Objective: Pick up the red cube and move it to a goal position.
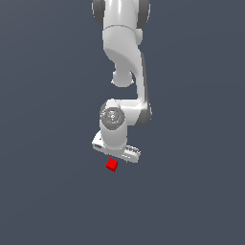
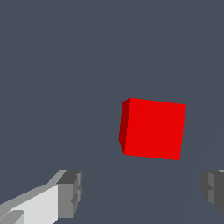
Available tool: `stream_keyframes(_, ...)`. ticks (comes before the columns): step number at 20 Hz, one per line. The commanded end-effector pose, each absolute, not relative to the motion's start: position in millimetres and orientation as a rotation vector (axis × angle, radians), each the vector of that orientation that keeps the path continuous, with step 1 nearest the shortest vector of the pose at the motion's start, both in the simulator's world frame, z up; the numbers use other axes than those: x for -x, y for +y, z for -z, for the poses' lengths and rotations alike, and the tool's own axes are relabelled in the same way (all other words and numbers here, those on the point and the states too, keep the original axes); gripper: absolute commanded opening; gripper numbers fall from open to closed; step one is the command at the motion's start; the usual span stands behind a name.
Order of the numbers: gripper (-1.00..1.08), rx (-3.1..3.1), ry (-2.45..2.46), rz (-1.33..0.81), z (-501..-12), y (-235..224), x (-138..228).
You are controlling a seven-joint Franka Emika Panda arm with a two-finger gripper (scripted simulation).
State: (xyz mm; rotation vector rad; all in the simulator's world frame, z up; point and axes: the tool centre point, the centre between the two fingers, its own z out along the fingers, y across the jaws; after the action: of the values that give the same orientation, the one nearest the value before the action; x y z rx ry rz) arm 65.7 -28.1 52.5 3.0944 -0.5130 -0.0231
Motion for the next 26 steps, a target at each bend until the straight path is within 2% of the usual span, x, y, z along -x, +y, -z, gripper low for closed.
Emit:
stream_keyframes(1,1.0,-3.085,-0.577,0.014,-41.9,-33.8,-75.2)
stream_keyframes(16,1.0,-3.06,-0.711,0.0,-20.0,-48.1,-94.7)
stream_keyframes(17,-1.0,-3.06,-0.711,0.0,-20.0,-48.1,-94.7)
stream_keyframes(26,-1.0,-3.06,-0.711,0.0,-20.0,-48.1,-94.7)
